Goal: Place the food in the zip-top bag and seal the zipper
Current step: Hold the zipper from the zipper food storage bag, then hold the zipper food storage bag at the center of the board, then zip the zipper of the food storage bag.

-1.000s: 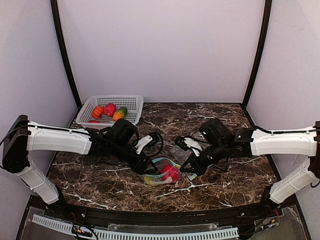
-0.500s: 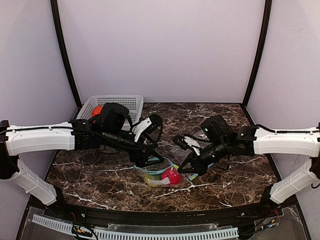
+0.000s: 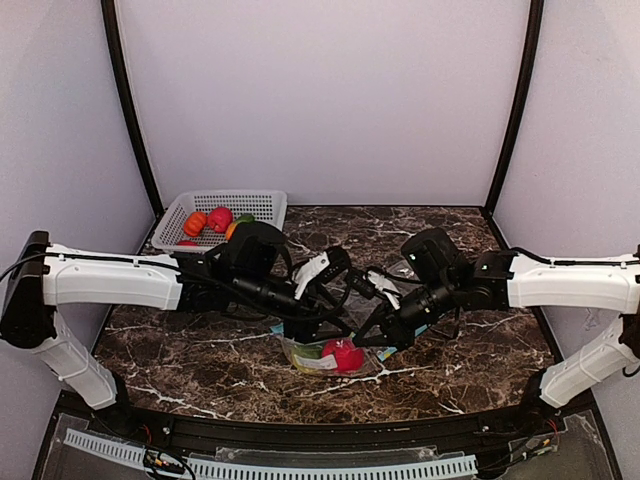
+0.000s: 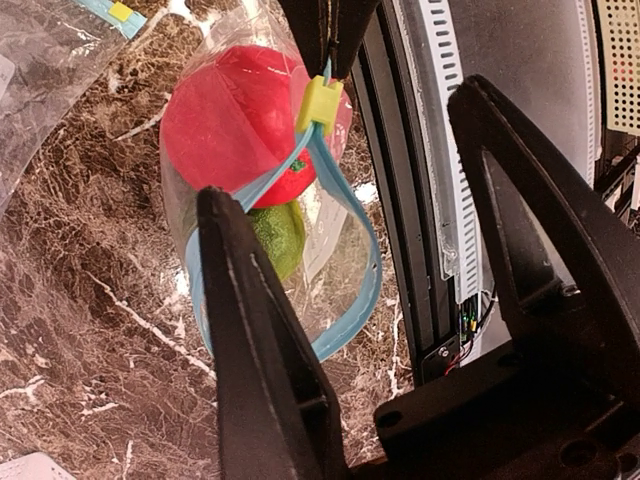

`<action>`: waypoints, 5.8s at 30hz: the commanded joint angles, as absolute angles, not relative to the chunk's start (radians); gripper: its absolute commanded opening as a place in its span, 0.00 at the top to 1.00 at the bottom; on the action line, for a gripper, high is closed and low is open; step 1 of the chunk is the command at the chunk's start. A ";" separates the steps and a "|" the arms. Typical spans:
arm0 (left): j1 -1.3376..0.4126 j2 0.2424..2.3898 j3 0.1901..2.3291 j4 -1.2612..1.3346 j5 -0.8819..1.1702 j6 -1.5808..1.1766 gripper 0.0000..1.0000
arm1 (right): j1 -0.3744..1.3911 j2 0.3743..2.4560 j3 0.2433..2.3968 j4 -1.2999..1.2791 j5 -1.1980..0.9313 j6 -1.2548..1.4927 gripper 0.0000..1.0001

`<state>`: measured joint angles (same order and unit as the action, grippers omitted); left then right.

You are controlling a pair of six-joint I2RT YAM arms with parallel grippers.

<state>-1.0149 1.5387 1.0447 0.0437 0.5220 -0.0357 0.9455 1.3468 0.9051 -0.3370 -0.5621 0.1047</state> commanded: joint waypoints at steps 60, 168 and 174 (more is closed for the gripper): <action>-1.072 1.622 1.078 -0.108 0.439 0.062 0.99 | 0.941 1.303 0.872 -0.255 -0.425 0.154 1.00; -1.000 1.462 0.958 -0.248 0.306 0.028 0.99 | 0.772 1.229 0.755 -0.301 -0.031 0.343 1.00; -0.999 1.465 0.956 -0.218 0.382 0.019 0.99 | 0.773 1.213 0.774 -0.262 -0.237 0.276 0.84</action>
